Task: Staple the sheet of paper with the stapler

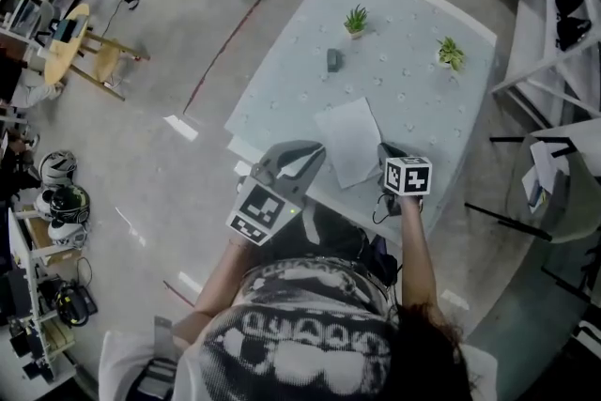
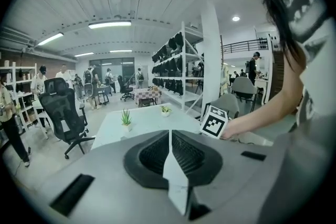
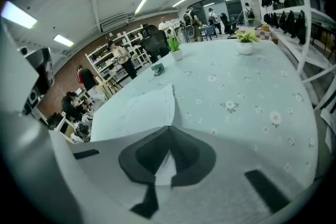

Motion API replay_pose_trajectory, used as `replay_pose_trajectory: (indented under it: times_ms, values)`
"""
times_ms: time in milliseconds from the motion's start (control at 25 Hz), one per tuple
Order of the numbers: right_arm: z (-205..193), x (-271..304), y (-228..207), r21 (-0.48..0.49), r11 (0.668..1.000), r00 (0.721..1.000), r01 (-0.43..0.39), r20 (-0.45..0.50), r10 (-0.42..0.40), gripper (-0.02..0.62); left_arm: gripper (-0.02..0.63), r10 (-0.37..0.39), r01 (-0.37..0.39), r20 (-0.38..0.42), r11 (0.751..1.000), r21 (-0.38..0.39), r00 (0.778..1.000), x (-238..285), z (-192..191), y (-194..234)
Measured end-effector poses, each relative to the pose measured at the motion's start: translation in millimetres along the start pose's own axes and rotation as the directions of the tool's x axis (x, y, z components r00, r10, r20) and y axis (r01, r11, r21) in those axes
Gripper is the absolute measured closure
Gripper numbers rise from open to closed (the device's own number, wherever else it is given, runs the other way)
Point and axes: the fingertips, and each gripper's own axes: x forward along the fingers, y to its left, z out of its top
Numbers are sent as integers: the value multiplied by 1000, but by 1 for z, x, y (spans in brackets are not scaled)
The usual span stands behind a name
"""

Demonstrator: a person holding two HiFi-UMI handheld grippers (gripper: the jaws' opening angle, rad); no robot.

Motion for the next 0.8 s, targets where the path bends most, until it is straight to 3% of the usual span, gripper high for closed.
replay_pose_trajectory:
  times_ms: [200,320,800]
  values:
    - [8,6,14,107,994,999,-29,46,25,591,591,-30,30,-3,999,13,1000,-2,-3,18]
    - [20,15,29,117,992,997,-44,69,36,591,591,-27,27,1,1000,14,1000,-10,-4,37]
    - [63,53,56,234,972,989,-20,150,-16,591,591,-22,23,25,1000,-21,999,-41,-22,114]
